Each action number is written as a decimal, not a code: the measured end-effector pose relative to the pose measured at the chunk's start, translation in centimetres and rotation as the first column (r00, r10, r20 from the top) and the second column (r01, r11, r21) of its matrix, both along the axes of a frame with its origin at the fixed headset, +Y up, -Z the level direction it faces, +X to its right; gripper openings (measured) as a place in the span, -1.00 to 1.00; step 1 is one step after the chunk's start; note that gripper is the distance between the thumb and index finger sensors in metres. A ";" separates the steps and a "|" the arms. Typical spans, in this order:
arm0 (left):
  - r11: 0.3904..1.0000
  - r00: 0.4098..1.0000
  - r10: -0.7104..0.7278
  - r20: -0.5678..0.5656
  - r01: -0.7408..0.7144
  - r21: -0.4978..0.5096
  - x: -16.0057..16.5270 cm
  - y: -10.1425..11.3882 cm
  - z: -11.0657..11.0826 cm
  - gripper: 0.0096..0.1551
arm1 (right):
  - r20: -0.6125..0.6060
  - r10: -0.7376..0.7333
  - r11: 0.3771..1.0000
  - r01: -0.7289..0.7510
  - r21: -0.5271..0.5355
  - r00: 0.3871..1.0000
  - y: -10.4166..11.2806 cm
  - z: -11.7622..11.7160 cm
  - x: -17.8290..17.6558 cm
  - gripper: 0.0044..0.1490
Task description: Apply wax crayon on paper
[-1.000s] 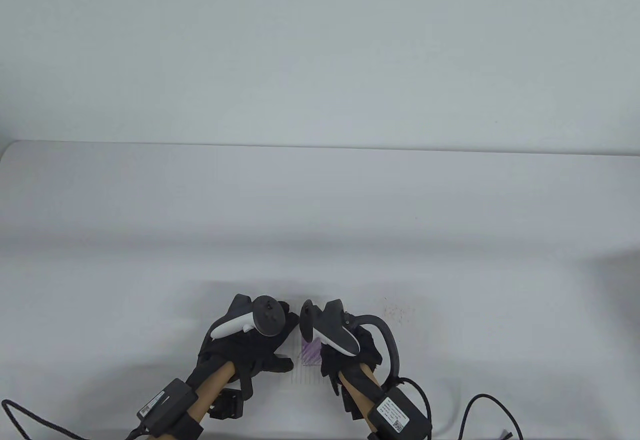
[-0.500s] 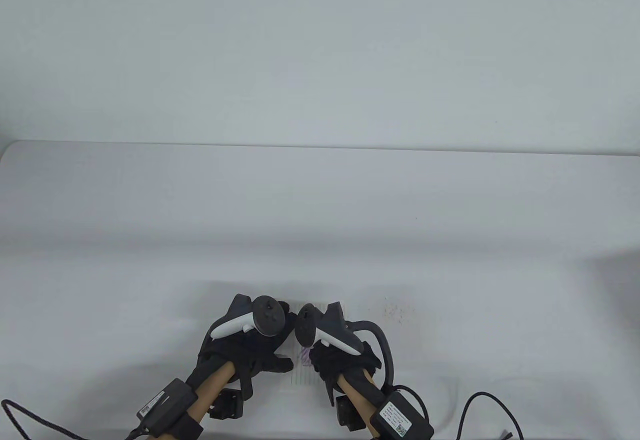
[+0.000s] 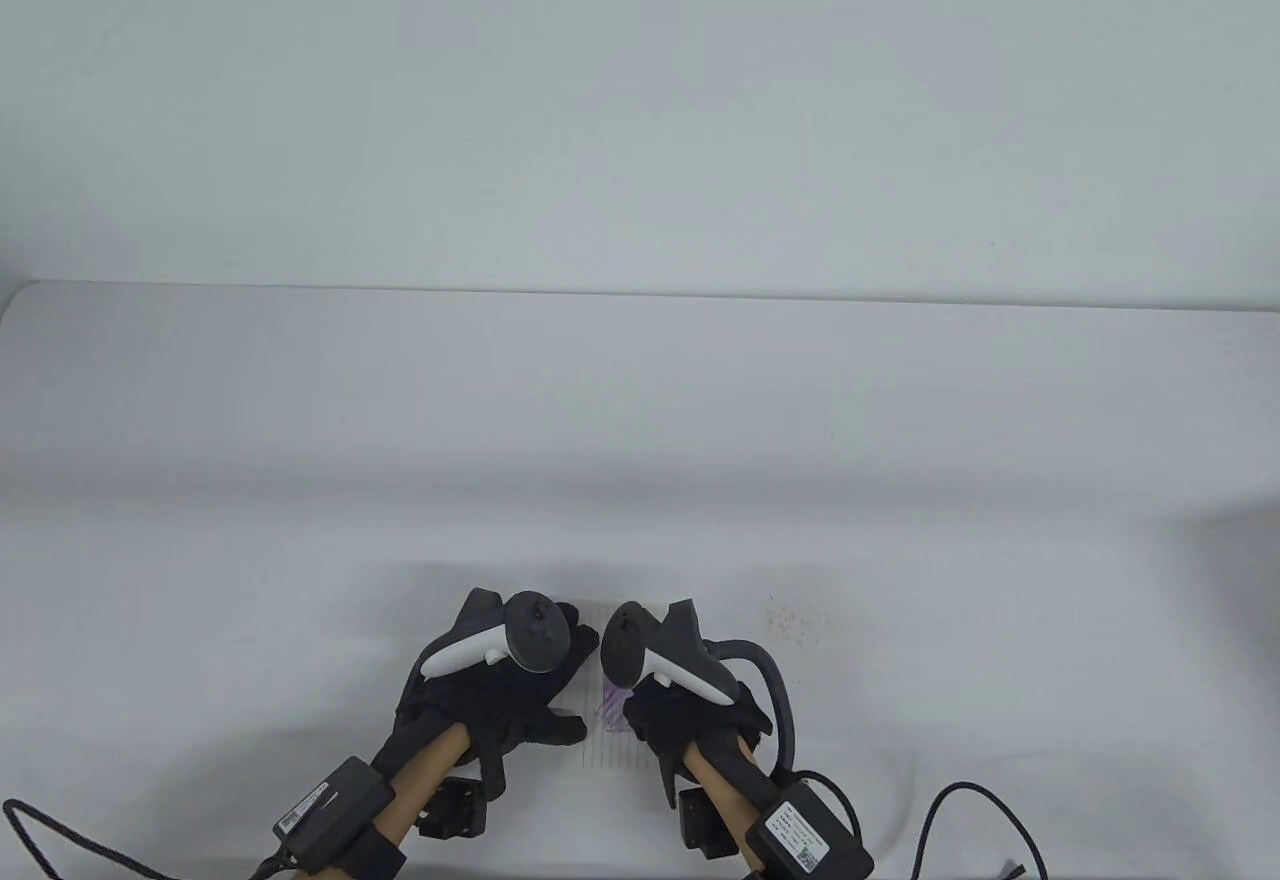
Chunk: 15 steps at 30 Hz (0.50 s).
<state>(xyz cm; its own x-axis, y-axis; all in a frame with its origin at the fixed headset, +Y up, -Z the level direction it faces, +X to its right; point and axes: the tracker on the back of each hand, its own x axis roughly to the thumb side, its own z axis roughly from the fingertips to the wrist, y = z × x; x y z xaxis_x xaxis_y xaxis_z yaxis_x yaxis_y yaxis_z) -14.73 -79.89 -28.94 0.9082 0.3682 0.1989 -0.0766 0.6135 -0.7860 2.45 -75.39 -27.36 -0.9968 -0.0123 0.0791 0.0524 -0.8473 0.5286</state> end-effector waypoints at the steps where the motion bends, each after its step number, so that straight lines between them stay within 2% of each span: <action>1: 1.000 1.000 0.000 0.000 0.000 0.001 0.0 0.0 0.0 0.10 | 0.001 0.016 1.000 -0.016 0.023 1.000 0.0 -0.3 0.3 -0.51; 3: 1.000 1.000 0.000 0.000 0.000 0.001 0.0 0.0 0.0 0.10 | 0.031 0.039 0.997 -0.041 0.061 0.999 0.2 -0.3 0.5 -0.50; 5: 1.000 1.000 0.000 0.000 0.000 0.000 0.0 0.0 0.0 0.10 | -0.034 0.053 0.994 -0.050 0.092 0.998 0.3 -0.1 0.1 -0.50; 7: 1.000 1.000 0.000 0.001 0.000 -0.001 0.0 0.0 0.0 0.10 | -0.072 -0.085 0.995 0.080 -0.061 0.994 -0.1 0.2 -0.5 -0.50; 8: 1.000 1.000 0.000 0.001 0.000 -0.001 0.0 0.0 0.0 0.10 | -0.042 -0.078 0.994 0.075 -0.078 0.996 -0.4 0.3 -0.6 -0.50; 12: 1.000 1.000 0.000 0.000 0.000 -0.001 0.0 0.0 0.0 0.10 | 0.029 0.151 0.981 -0.153 0.120 0.988 0.3 -0.1 0.1 -0.51; 14: 1.000 1.000 0.001 0.000 -0.001 -0.001 0.0 0.0 0.0 0.10 | -0.007 0.133 0.981 -0.130 0.146 0.991 0.3 0.0 0.1 -0.50; 15: 1.000 1.000 0.001 0.000 -0.001 -0.001 0.0 0.0 0.0 0.10 | -0.039 0.079 0.991 -0.074 0.111 0.996 0.3 0.2 -0.1 -0.50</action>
<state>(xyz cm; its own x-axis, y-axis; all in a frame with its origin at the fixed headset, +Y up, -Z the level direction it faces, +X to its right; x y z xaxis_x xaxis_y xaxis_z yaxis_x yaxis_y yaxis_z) -14.73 -79.90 -28.94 0.9079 0.3691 0.1985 -0.0769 0.6123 -0.7869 2.31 -75.14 -27.20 -0.9882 -0.0993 0.1164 0.1402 -0.8923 0.4291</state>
